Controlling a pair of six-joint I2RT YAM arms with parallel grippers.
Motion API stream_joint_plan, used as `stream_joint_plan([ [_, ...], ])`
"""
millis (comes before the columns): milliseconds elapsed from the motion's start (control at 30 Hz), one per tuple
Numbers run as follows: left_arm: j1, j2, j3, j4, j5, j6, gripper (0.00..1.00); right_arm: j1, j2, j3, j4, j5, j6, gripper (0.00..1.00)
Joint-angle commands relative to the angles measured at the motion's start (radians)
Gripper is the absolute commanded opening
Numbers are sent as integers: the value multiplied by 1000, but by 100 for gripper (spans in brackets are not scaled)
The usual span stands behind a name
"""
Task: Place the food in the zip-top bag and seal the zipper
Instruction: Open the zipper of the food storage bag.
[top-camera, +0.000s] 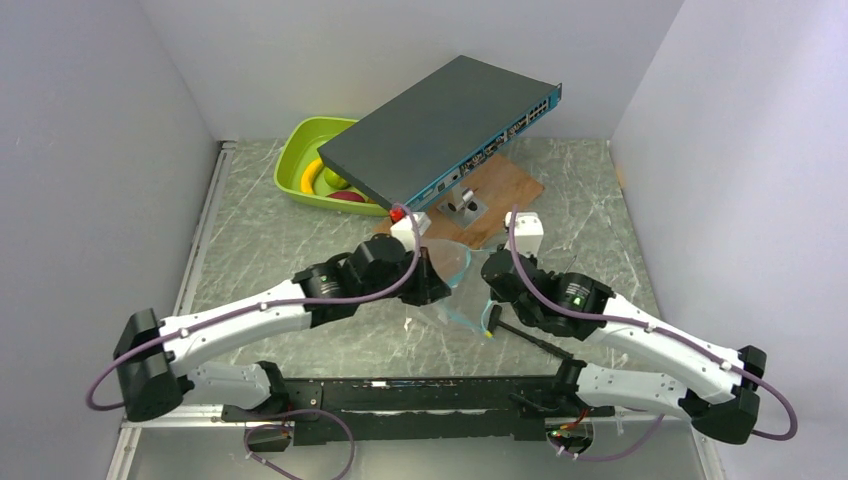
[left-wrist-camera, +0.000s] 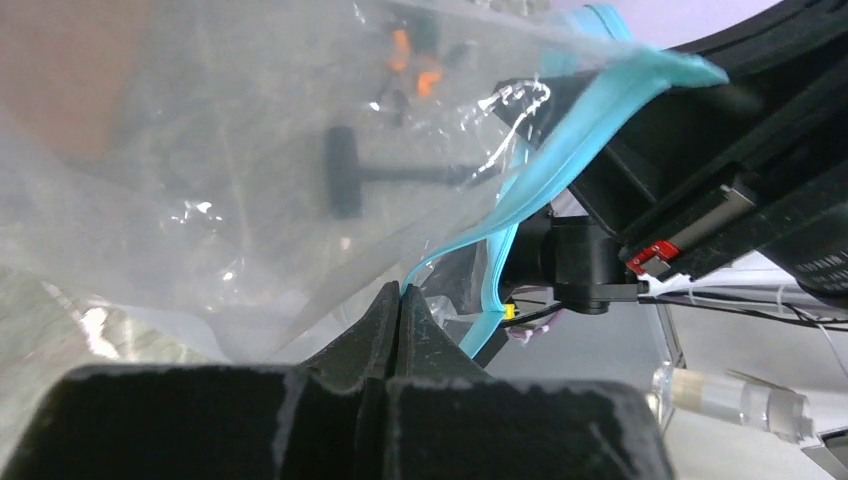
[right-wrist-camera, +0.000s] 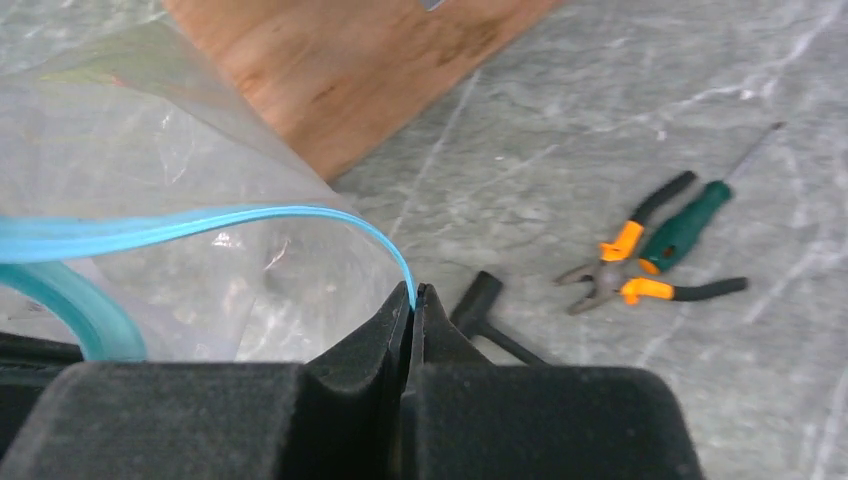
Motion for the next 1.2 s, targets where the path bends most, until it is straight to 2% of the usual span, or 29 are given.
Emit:
stream_joint_plan([
  [0,-1,77,101,110,105,16,0,1,-62,90,-169,145,-33,0],
  [167,-1,147,113,194,137,-17,1,1,-114,169,-253,135,-62,0],
  [233,-1,173,129,197,148,-29,11,1,-111,204,-291,131,-59,0],
  [333,-6,158,122,192,137,-30,38,1,-93,223,-306,116,-76,0],
  [400,-5,114,90,202,124,-20,51,2,-84,184,-240,63,-121,0],
  [533,-5,-18,30,68,26,15,70,2,-53,83,-51,-66,-155,0],
  [667,-5,-177,-12,-139,-95,24,73,2,43,27,123,-177,-109,0],
  [800,28,-360,-88,-288,-195,3,84,-2,141,19,270,-287,-81,0],
  [867,79,-417,-112,-370,-223,-6,89,-2,177,18,319,-323,-75,0],
  [967,166,-482,-137,-461,-268,-3,90,-21,210,1,372,-344,-62,0],
  [1067,261,-524,-155,-488,-304,29,91,-67,213,-40,437,-411,-50,0],
  [1167,419,-536,-161,-475,-276,99,92,-108,210,-73,492,-464,-47,0],
])
